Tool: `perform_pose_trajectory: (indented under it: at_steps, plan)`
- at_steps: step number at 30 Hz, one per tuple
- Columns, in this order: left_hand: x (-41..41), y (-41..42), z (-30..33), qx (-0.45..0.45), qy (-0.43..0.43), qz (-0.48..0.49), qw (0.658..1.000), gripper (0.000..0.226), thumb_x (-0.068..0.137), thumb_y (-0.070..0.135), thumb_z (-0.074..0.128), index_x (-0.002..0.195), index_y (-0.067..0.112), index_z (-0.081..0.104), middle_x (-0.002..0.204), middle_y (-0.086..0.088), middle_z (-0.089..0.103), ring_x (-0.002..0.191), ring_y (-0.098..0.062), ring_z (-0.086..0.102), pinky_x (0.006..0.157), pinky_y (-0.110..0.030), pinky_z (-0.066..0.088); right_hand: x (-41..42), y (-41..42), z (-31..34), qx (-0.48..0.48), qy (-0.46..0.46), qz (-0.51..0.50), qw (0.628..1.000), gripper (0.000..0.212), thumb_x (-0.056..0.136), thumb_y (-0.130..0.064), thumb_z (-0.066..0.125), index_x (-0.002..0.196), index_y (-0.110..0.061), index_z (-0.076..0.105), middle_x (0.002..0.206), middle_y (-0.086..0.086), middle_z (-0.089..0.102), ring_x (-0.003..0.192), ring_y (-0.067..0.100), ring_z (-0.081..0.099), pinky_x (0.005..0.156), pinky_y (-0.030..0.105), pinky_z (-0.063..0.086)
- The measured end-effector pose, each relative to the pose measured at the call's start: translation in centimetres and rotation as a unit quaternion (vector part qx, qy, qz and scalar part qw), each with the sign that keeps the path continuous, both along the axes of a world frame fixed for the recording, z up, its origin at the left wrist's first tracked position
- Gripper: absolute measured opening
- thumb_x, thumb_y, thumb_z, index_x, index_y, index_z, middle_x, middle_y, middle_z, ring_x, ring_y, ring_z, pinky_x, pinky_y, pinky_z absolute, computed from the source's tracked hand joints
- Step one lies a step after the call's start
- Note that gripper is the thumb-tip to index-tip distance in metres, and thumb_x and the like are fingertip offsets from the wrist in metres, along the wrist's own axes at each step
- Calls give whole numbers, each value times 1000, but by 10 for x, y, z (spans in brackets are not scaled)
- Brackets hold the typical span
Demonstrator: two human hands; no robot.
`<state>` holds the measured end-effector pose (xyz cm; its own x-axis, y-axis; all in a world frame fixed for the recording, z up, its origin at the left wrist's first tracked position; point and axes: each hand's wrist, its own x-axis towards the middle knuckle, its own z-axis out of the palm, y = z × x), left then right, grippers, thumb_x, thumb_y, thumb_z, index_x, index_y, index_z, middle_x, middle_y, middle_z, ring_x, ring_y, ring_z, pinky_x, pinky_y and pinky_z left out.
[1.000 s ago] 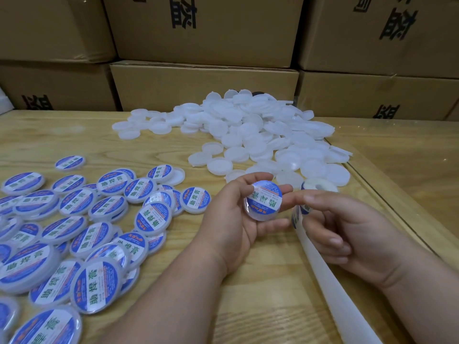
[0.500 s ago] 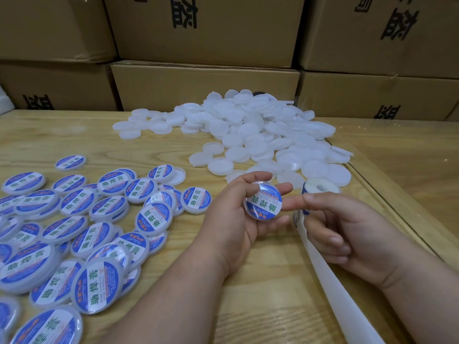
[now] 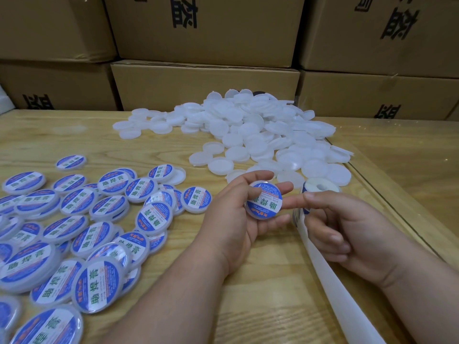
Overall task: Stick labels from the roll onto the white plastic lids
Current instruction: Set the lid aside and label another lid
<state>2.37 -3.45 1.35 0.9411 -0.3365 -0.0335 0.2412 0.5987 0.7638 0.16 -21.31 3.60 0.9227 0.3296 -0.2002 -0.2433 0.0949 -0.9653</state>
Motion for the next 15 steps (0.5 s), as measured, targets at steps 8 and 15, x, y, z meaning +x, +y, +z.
perform_pose_trajectory:
  at_steps: [8, 15]
  plan:
    - [3, 0, -3, -1, -4, 11, 1000, 53, 86, -14, 28, 116, 7, 66, 111, -19, 75, 101, -39, 73, 76, -39, 63, -2, 1, 2, -1, -7, -1, 1000, 48, 76, -39, 60, 110, -11, 78, 40, -1, 32, 31, 8, 20, 35, 15, 22]
    - [3, -1, -4, 8, -3, 52, 999, 57, 85, -21, 30, 121, 7, 63, 112, -16, 75, 104, -31, 74, 77, -33, 62, -4, 0, 4, 3, -29, 28, 999, 51, 73, -42, 63, 116, -18, 77, 43, 6, 43, 32, 9, 23, 36, 16, 24]
